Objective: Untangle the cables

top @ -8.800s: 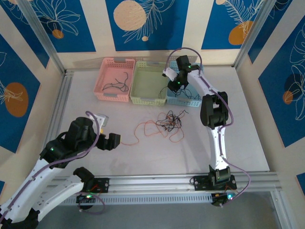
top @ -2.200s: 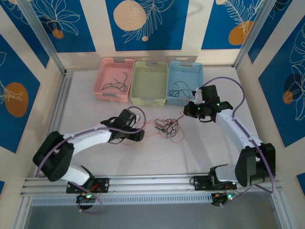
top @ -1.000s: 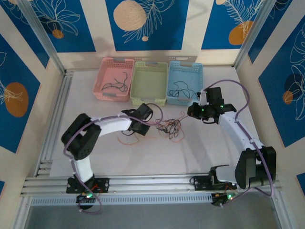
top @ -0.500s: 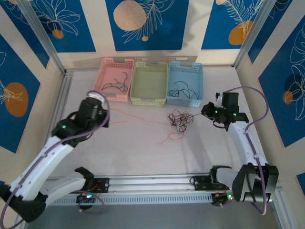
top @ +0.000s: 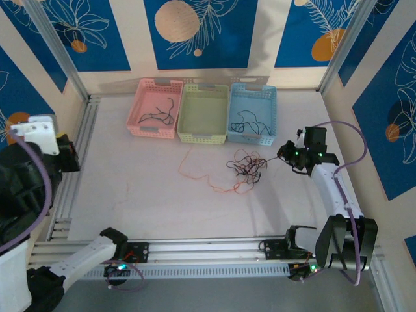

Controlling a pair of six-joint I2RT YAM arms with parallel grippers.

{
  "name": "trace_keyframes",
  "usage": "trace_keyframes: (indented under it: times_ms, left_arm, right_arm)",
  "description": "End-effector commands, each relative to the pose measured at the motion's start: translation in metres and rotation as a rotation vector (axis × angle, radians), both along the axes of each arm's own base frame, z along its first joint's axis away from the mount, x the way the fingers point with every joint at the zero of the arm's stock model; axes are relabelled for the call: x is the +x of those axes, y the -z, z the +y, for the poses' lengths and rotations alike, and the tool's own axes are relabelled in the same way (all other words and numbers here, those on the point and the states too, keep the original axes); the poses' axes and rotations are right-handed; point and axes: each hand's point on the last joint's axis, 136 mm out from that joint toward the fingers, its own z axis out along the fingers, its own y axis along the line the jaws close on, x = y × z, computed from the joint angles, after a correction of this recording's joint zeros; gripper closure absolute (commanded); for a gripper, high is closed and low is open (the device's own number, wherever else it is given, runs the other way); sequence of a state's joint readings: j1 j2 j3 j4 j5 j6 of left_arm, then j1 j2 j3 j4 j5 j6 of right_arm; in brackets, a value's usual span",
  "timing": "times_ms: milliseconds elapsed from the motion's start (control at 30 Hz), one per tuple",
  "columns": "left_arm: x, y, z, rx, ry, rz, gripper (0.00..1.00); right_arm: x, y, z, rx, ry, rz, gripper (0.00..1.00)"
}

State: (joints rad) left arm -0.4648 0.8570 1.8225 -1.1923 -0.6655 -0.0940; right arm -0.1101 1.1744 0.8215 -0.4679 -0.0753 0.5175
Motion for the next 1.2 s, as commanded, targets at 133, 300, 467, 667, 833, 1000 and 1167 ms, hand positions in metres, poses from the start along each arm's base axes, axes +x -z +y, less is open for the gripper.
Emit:
trace_keyframes:
  times_ms: [133,300,467,667,833,1000,1167]
  left_arm:
    - [0.049,0.038,-0.102,-0.113,0.407,0.187,1.0]
    - [0.076,0.132,-0.217,-0.365,0.776,0.419,0.62]
    - [0.062,0.246,-0.301,-0.258,0.923,0.672,0.45]
    - [0.071,0.351,-0.3,-0.124,0.692,0.911,0.39]
    - [0.071,0.386,-0.303,-0.237,0.599,0.934,0.24]
    - [0.076,0.415,-0.313,-0.249,0.537,0.985,0.28]
    - [0.082,0.441,-0.318,-0.236,0.505,1.017,0.36]
  right_arm:
    - [-0.001,0.005,0.009,0.048,-0.022,-0.003,1.0]
    - [-0.002,0.004,0.017,0.054,-0.056,-0.001,1.0]
    - [-0.002,0.004,0.02,0.06,-0.068,0.0,1.0]
    - [-0.002,0.006,0.024,0.07,-0.082,0.007,1.0]
    - [-0.001,0.008,0.026,0.074,-0.087,0.009,1.0]
    - [0.0,0.007,0.026,0.078,-0.089,0.009,1.0]
    - [-0.001,0.008,0.027,0.083,-0.094,0.011,1.0]
